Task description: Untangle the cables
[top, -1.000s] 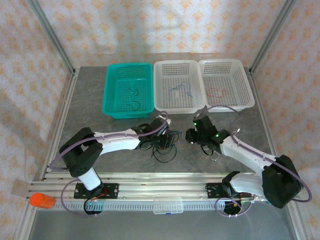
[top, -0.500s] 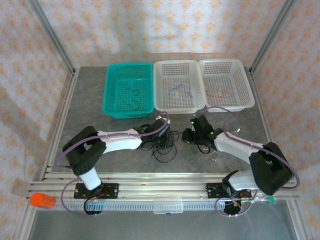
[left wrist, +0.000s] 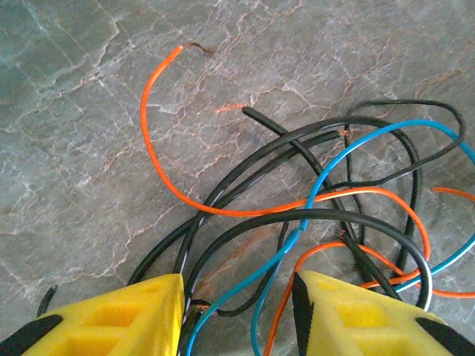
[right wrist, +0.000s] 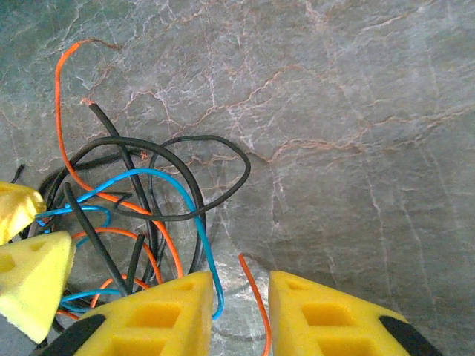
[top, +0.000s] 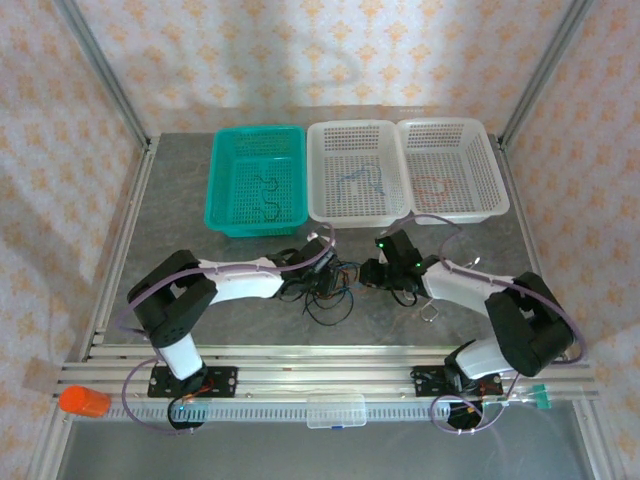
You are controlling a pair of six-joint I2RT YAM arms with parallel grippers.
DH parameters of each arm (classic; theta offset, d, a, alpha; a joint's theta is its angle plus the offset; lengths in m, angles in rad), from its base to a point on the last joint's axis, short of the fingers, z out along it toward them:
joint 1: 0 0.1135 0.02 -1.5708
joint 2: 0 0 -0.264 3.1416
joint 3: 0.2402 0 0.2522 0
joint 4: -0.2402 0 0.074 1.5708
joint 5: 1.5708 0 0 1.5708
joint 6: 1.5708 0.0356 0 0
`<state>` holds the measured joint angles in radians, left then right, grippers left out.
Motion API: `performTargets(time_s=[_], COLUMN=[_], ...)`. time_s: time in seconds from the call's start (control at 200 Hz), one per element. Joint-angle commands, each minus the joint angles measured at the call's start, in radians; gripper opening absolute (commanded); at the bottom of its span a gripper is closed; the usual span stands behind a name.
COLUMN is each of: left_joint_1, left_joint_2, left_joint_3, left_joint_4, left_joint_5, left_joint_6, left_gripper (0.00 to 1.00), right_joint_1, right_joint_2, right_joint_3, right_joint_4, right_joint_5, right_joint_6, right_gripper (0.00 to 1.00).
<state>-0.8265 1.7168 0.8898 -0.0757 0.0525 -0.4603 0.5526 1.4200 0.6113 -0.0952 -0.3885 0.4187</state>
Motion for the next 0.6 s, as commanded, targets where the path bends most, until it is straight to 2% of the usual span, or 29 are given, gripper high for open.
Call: performTargets(time_s=[0.0,0.32,0.596], left_joint_1=[0.006,0.015,0.015], left_joint_2=[0.016,0.021,0.023], left_joint_3=[-0.017,-0.034,-0.034], left_joint_4=[0.021,0.033,0.033], left_joint_5=[0.007,0.014,0.012], left_joint_6=[-0.017,-0.021,-0.021], left_gripper=[0.44,0.44,0.44], right_joint_1=[-0.008,-0.008,-0.008], right_joint_2=[0.015,0.056,0.053], right_joint_3=[0.026,0.039,0.044], right_joint_4=[0.039,0.063,0.058], right_joint_5=[-0.014,-0.033,-0.029], right_joint_6=[-0.005,-0.003,-0.001], right_gripper=[0.27,0.26,0.16])
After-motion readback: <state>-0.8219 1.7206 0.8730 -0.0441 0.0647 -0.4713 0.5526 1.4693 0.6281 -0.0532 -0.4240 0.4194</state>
